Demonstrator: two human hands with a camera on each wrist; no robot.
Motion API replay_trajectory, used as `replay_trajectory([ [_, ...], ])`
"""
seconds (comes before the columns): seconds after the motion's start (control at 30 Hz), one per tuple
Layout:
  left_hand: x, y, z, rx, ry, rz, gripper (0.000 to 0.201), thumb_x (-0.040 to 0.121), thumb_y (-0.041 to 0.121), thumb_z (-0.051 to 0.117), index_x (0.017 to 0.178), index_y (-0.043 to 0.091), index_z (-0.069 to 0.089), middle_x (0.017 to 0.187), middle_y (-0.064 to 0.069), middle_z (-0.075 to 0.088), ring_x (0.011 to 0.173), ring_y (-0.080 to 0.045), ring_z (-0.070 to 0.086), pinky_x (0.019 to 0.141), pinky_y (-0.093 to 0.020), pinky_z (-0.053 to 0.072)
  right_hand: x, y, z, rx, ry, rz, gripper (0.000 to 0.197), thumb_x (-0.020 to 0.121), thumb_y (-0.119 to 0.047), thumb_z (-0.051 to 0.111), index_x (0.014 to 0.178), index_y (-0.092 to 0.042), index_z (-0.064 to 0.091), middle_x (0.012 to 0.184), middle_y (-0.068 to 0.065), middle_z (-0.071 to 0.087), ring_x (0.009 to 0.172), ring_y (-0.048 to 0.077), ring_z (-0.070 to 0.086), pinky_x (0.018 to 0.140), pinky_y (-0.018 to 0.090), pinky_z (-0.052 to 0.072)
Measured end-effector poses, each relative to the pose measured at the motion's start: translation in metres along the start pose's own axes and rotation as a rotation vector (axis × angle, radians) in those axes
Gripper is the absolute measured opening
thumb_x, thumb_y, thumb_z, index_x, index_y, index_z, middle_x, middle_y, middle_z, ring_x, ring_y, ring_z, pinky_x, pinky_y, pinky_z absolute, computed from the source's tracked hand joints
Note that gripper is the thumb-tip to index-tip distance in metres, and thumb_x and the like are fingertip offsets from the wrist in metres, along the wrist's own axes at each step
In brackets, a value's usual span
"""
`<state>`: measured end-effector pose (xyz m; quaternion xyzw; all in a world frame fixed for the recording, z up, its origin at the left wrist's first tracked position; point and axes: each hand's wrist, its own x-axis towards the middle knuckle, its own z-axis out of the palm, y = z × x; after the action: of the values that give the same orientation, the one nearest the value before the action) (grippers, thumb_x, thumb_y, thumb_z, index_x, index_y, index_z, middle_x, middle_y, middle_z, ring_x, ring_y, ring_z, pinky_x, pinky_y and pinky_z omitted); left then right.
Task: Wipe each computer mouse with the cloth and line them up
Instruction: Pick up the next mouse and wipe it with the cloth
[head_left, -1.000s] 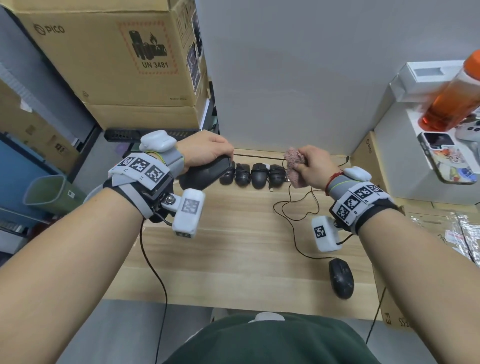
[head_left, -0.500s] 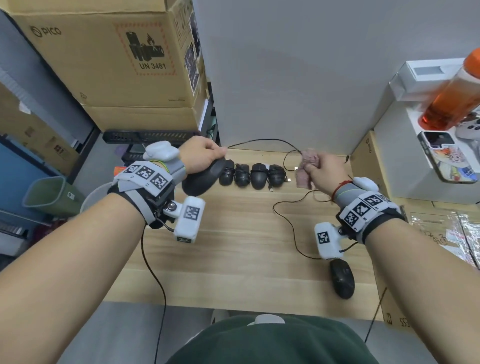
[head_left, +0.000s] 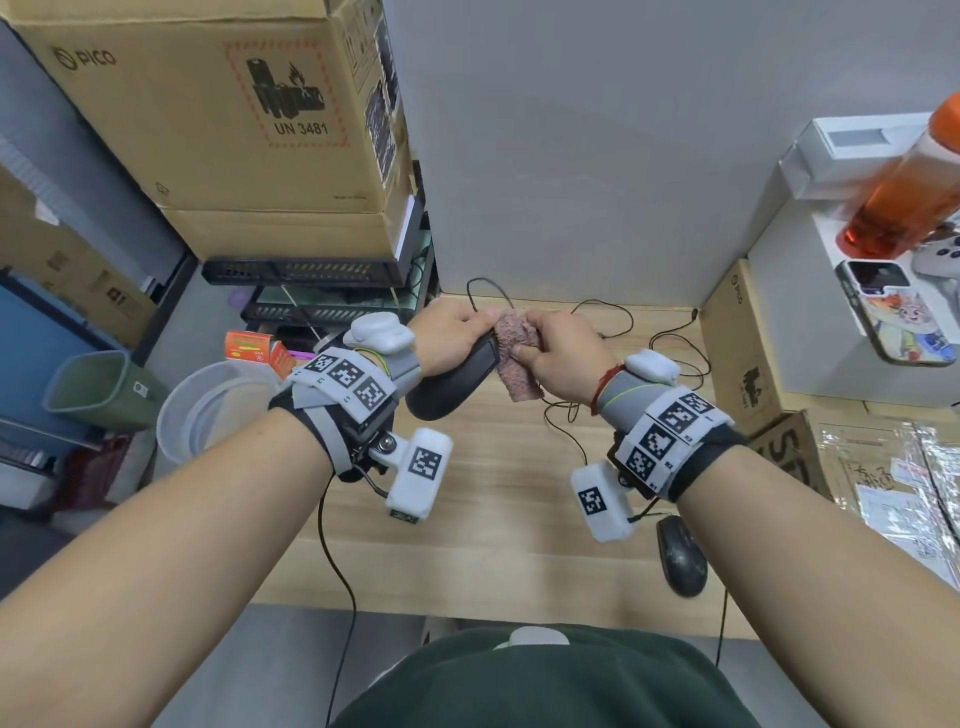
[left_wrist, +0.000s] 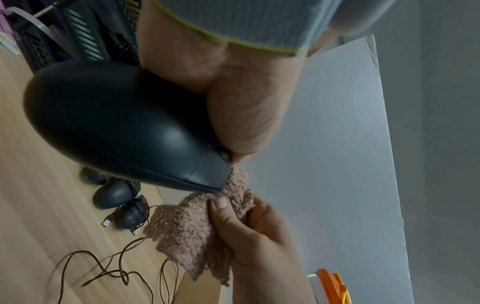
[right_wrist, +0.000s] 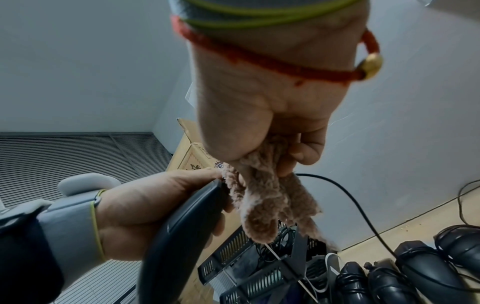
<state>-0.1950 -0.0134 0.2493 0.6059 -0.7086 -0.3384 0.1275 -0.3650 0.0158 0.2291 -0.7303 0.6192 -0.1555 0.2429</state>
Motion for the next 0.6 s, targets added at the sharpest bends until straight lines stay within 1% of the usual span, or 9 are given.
replay_trajectory([
  [0.07, 0.000, 0.001, -0.001, -0.022, -0.001, -0.031, 0.056, 0.105, 0.034, 0.048, 0.055, 0.015, 0.033, 0.058, -0.001, 0.035, 0.056, -0.017, 0.032, 0.062, -0.034, 0.023, 0.001, 0.000, 0.000, -0.002, -0.008, -0.005, 0.014, 0.093, -0.022, 0.062, 0.086, -0.022, 0.050, 0.083, 0.001, 0.056, 0.091, 0.030, 0.058, 0.069, 0.030, 0.031],
  [0.13, -0.002, 0.005, -0.002, -0.031, -0.005, -0.052, 0.054, 0.105, 0.031, 0.047, 0.056, 0.014, 0.033, 0.059, -0.002, 0.036, 0.057, -0.018, 0.032, 0.064, -0.033, 0.022, 0.002, 0.002, 0.000, -0.012, -0.007, -0.013, 0.016, 0.093, -0.022, 0.061, 0.085, -0.022, 0.048, 0.082, 0.000, 0.055, 0.090, 0.030, 0.057, 0.068, 0.030, 0.030],
  [0.23, -0.002, 0.006, -0.003, -0.050, -0.004, -0.073, 0.051, 0.106, 0.029, 0.046, 0.057, 0.014, 0.035, 0.061, -0.002, 0.038, 0.065, -0.024, 0.037, 0.061, -0.037, 0.025, 0.005, 0.007, -0.001, -0.024, -0.008, -0.014, 0.017, 0.093, -0.021, 0.062, 0.083, -0.021, 0.047, 0.080, -0.001, 0.053, 0.084, 0.025, 0.052, 0.068, 0.029, 0.029],
  [0.27, -0.002, 0.006, -0.003, -0.059, -0.009, -0.080, 0.049, 0.106, 0.029, 0.045, 0.059, 0.016, 0.039, 0.062, -0.001, 0.040, 0.071, -0.025, 0.040, 0.058, -0.035, 0.029, 0.006, 0.008, 0.000, -0.026, -0.007, -0.009, 0.018, 0.093, -0.021, 0.062, 0.083, -0.021, 0.047, 0.080, -0.002, 0.052, 0.082, 0.024, 0.049, 0.068, 0.029, 0.028],
  [0.33, 0.000, 0.005, -0.003, -0.074, -0.023, -0.091, 0.046, 0.107, 0.030, 0.043, 0.064, 0.014, 0.046, 0.065, -0.001, 0.046, 0.078, -0.024, 0.046, 0.057, -0.027, 0.034, 0.008, 0.014, 0.000, -0.023, -0.007, 0.006, 0.018, 0.093, -0.021, 0.062, 0.083, -0.021, 0.047, 0.078, -0.001, 0.052, 0.080, 0.022, 0.046, 0.068, 0.029, 0.029],
  [0.4, 0.000, 0.005, -0.006, -0.092, -0.001, -0.082, 0.046, 0.106, 0.029, 0.042, 0.066, 0.007, 0.047, 0.068, -0.007, 0.046, 0.075, -0.024, 0.043, 0.062, -0.036, 0.030, 0.010, 0.021, 0.002, -0.031, -0.007, 0.027, 0.019, 0.092, -0.022, 0.062, 0.081, -0.022, 0.047, 0.076, -0.002, 0.052, 0.080, 0.023, 0.047, 0.069, 0.031, 0.032],
  [0.5, 0.000, 0.004, -0.012, -0.121, 0.046, -0.109, 0.050, 0.106, 0.030, 0.042, 0.060, 0.010, 0.036, 0.063, -0.007, 0.037, 0.069, -0.026, 0.034, 0.062, -0.036, 0.023, 0.011, 0.035, 0.003, -0.041, -0.002, 0.067, 0.024, 0.091, -0.021, 0.063, 0.076, -0.023, 0.044, 0.071, -0.005, 0.047, 0.079, 0.023, 0.046, 0.069, 0.031, 0.034],
  [0.53, 0.000, 0.003, -0.015, -0.114, 0.056, -0.117, 0.051, 0.106, 0.030, 0.042, 0.059, 0.011, 0.036, 0.062, -0.005, 0.036, 0.068, -0.027, 0.034, 0.060, -0.036, 0.023, 0.010, 0.039, 0.002, -0.036, 0.002, 0.081, 0.027, 0.091, -0.020, 0.063, 0.073, -0.023, 0.043, 0.071, -0.004, 0.047, 0.079, 0.024, 0.047, 0.069, 0.032, 0.035],
  [0.6, 0.001, 0.002, -0.020, -0.104, 0.075, -0.134, 0.050, 0.106, 0.030, 0.041, 0.060, 0.012, 0.045, 0.063, -0.004, 0.038, 0.069, -0.027, 0.036, 0.060, -0.035, 0.025, 0.009, 0.049, 0.003, -0.028, 0.003, 0.106, 0.029, 0.090, -0.018, 0.064, 0.070, -0.022, 0.043, 0.071, -0.002, 0.049, 0.078, 0.024, 0.048, 0.069, 0.032, 0.036],
])
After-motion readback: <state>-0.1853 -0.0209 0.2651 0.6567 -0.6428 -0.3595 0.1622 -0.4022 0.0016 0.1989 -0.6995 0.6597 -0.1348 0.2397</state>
